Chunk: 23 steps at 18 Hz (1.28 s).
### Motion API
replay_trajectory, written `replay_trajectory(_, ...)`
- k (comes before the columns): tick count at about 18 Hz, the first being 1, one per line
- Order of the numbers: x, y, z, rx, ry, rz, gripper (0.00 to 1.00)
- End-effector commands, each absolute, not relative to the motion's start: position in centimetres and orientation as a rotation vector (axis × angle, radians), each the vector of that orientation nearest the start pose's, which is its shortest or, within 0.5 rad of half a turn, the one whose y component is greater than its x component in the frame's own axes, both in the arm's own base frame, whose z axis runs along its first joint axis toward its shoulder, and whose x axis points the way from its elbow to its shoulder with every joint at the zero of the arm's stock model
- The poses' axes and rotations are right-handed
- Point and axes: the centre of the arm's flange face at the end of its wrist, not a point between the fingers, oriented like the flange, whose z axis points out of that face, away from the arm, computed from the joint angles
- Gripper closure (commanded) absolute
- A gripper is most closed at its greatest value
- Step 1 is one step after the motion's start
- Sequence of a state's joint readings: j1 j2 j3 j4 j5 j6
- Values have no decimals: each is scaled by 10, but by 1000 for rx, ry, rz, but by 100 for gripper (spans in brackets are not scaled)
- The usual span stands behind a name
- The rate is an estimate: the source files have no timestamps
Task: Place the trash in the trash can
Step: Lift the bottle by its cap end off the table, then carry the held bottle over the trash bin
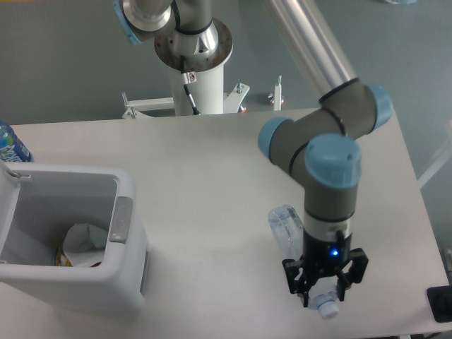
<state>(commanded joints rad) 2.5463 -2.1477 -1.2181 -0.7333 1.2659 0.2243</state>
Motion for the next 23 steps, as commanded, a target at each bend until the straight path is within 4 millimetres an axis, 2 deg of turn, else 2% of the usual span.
replay_trajectory(1, -530, 556, 430, -2289, -796, 111, 55)
replay_trajectory(5, -528, 558, 481, -2160, -844, 104, 56)
replay_trajectory(9, -511, 556, 519, -2086, -856, 77, 56)
replay_trajectory(12, -489, 559, 544, -2061, -830, 66, 56)
replay_trajectory(18, -427, 565, 606, -2006, -711, 89, 56)
replay_trajectory(23, -379, 579, 630, -1981, -643, 66, 61)
